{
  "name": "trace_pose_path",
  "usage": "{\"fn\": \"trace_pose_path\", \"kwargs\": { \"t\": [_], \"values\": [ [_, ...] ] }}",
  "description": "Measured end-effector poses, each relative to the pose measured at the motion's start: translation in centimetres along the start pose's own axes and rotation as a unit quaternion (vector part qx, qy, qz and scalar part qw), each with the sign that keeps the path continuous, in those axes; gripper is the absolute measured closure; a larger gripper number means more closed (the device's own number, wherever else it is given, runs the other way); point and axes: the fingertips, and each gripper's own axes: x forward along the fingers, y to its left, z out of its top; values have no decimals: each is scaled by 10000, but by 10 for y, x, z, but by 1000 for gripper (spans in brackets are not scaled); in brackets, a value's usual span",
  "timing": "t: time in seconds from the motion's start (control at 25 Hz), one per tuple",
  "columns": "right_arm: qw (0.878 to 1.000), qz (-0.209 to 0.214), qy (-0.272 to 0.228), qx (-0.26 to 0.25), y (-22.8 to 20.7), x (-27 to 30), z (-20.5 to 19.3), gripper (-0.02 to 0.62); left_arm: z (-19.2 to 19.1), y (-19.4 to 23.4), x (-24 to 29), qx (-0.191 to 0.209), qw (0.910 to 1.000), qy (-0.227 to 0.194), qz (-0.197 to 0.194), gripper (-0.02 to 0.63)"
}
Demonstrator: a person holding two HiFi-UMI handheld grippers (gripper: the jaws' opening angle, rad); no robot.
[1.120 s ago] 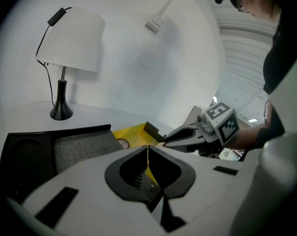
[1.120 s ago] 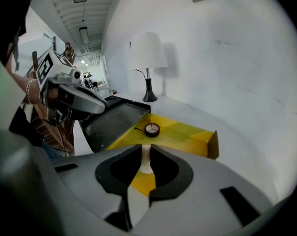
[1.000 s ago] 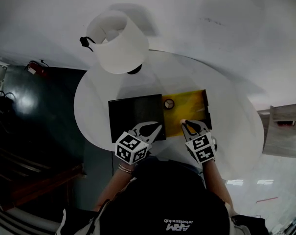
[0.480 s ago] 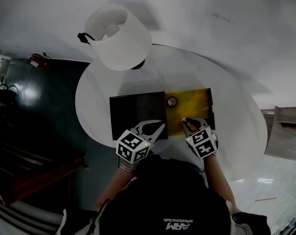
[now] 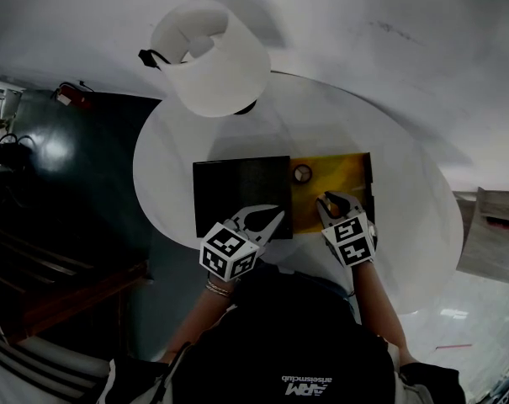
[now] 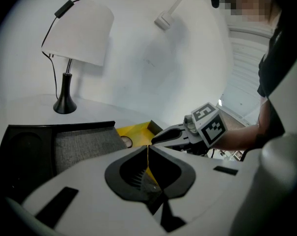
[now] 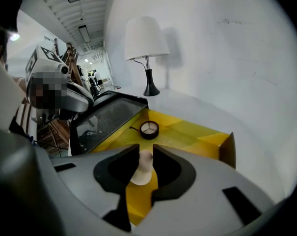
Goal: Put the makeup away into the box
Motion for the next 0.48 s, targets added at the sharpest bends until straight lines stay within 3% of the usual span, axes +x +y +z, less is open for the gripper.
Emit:
{"fn": "trace_pose_path", "kwargs": {
  "t": [0.16, 0.48],
  "values": [
    [9999, -99, -37, -19, -6, 2, 4, 443, 0, 2, -1, -32, 10000, -31, 47, 584],
    [9994, -335, -117, 60, -17, -3, 6, 443, -4, 5, -8, -43, 9999, -42, 111, 584]
  ]
}}
